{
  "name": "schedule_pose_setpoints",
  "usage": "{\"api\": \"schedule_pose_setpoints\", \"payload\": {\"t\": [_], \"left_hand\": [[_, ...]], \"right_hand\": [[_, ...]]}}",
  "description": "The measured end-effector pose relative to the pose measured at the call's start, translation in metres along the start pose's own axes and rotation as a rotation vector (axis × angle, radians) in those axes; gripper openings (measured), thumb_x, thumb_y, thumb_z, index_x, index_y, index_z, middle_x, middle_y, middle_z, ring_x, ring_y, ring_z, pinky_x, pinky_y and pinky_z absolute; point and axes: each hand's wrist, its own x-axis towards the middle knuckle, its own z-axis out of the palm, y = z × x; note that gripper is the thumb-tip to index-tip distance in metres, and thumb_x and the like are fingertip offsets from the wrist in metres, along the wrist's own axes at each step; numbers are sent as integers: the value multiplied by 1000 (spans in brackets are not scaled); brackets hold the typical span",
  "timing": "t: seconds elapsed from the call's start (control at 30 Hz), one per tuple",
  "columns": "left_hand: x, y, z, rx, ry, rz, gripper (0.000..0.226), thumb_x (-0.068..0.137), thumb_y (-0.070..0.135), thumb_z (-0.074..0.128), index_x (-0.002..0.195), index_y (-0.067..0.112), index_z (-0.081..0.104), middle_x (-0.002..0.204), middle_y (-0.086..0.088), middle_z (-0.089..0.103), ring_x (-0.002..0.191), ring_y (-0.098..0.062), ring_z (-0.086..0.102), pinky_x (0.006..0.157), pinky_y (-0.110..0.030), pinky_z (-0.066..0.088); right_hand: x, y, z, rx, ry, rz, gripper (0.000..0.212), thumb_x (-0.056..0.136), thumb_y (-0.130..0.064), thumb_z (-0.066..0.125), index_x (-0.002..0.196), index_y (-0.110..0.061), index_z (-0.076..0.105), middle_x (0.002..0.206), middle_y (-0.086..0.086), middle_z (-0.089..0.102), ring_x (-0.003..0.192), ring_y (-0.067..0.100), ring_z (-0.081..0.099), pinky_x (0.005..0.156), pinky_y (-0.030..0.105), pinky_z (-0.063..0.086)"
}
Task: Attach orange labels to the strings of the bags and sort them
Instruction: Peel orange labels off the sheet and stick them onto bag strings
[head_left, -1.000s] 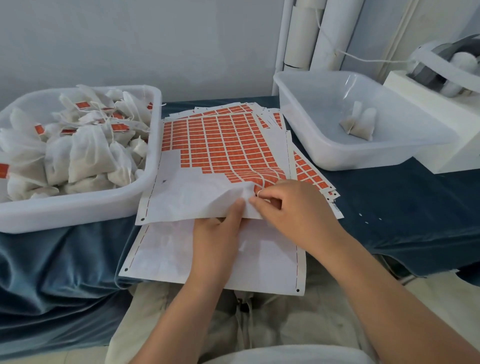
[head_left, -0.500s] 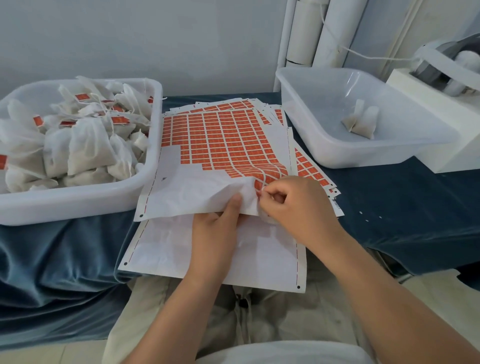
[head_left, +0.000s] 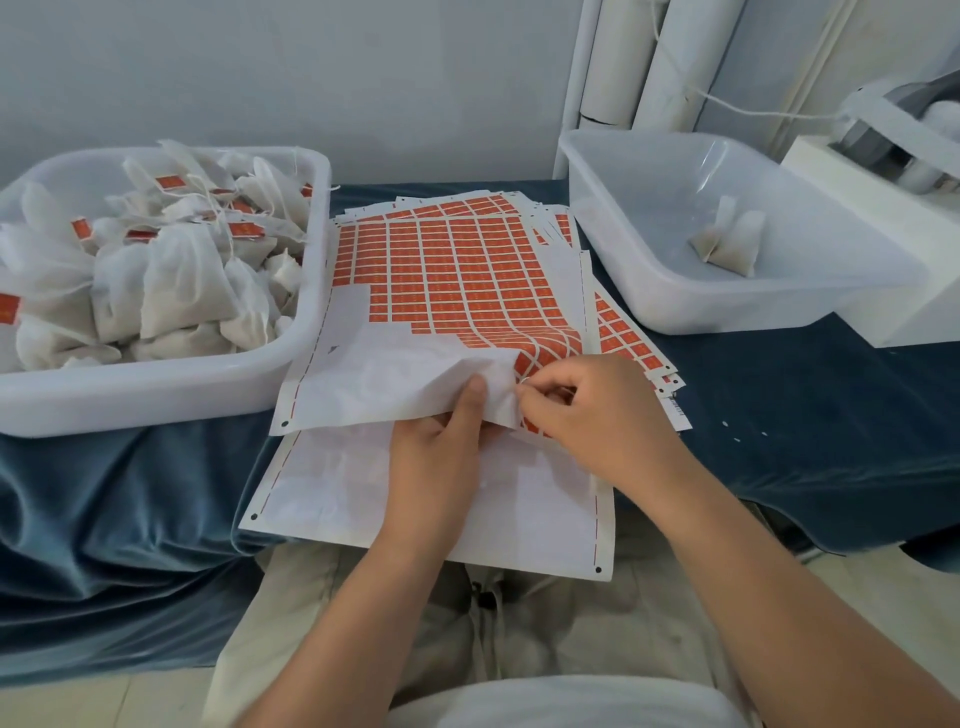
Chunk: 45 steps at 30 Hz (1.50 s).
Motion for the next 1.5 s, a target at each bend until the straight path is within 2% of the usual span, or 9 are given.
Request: {"api": "schedule_pose_setpoints", "payload": {"t": [0.17,0.33,0.67,0.8,0.87,0.93,1.13,1.3,1.5], "left_hand": [[1,-1,0,7,4,-14,27,109,36,55,125,28,74,113,14,78,108,-3,72,99,-35,59],[1,-3,0,-10,15,-52,31,109,44,50,124,31,74,110,16,79,103,-3,74,87,-29,62],[9,3,-9,-292,-158,-225,20,106,42,58,119,42,73,118,1,80,110,-23,77,95,-44,62],[15,22,-30,-5,-607,-368,53,90,66,67,109,18,80,106,-11,82,93,-25,80,73,-27,64],[13,29,-45,162,-996,-305,52,95,65,61,108,20,82,107,-11,81,85,-22,80,68,-22,60],[11,35,-50,169,-1119,-248,46,100,59,57,123,24,76,113,-7,80,87,-19,79,68,-21,59],[0,42,-14,-188,-340,-191,45,79,63,71,116,38,77,115,6,79,97,-15,78,65,-19,58],[-7,43,-8,-379,-242,-300,27,84,46,73,103,30,85,111,-1,81,84,-7,76,57,-14,55],[-10,47,-7,-332,-120,-245,17,99,42,66,105,37,82,113,6,80,91,-7,75,71,-27,48]], "right_hand": [[0,0,-2,-44,17,-6,27,94,-30,67,70,-19,74,63,-4,67,65,17,62,62,39,52],[8,8,-18,112,-36,120,24,96,-32,67,76,-25,78,77,-16,74,78,3,69,66,19,50],[8,5,-61,465,244,313,16,96,-37,67,86,-34,79,88,-13,80,79,9,78,73,38,61],[4,-2,-62,554,182,324,14,97,-37,67,89,-34,80,92,-10,81,84,12,79,69,36,62],[3,-6,-59,594,150,328,14,97,-38,68,90,-35,79,93,-10,81,85,11,79,62,26,61],[2,-11,-52,659,108,341,14,97,-37,68,92,-30,80,93,-8,81,85,12,79,67,28,61],[-6,-29,-23,751,54,276,18,95,-36,67,84,-28,80,60,-8,60,55,6,49,61,24,48],[-11,-36,-9,757,71,305,28,101,-33,65,75,-31,74,62,1,53,55,8,46,63,22,47],[-11,-34,-4,741,85,277,25,102,-35,64,80,-32,76,60,-5,55,55,6,49,61,18,48]]}}
